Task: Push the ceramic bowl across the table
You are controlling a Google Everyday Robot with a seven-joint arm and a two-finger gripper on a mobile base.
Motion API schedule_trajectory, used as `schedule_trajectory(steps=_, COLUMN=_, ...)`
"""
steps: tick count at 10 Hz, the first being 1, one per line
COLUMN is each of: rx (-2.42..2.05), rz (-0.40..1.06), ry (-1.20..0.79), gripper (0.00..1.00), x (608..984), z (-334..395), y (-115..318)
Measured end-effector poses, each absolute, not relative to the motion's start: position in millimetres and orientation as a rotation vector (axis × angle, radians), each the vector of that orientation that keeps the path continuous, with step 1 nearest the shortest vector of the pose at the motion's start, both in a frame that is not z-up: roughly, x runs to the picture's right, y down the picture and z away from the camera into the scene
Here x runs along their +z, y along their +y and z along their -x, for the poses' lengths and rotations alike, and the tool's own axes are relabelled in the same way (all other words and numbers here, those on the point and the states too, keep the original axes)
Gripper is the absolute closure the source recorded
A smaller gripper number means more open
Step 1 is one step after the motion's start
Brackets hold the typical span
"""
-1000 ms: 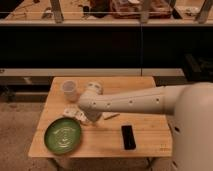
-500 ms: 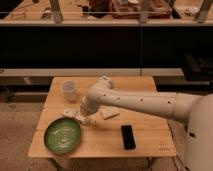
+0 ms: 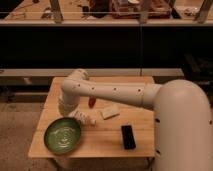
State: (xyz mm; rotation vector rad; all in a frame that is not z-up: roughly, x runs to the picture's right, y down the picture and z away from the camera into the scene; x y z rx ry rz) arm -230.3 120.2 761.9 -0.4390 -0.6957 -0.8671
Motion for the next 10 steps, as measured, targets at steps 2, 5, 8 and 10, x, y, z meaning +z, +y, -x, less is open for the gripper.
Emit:
schedule_trajectory(steps=2, rx=-0.935, rz=0.552, ry=-0.663, gripper=0.82, x=764.2, z=244.6, y=141.0)
schedule_trajectory(steps=5, rx=-0.932, rz=0.660, ry=-0.635, gripper=0.82, x=777.3, z=221.8, y=171.9)
schedule_trajectory(steps=8, rx=-0.857, rz=0.723, ry=-0.621, gripper=0.82, x=792.7, z=175.1, y=196.1)
schedule_trajectory(steps=10, rx=-0.836, rz=0.749, ry=-0.629, gripper=0.82, x=800.2, z=167.6, y=207.9)
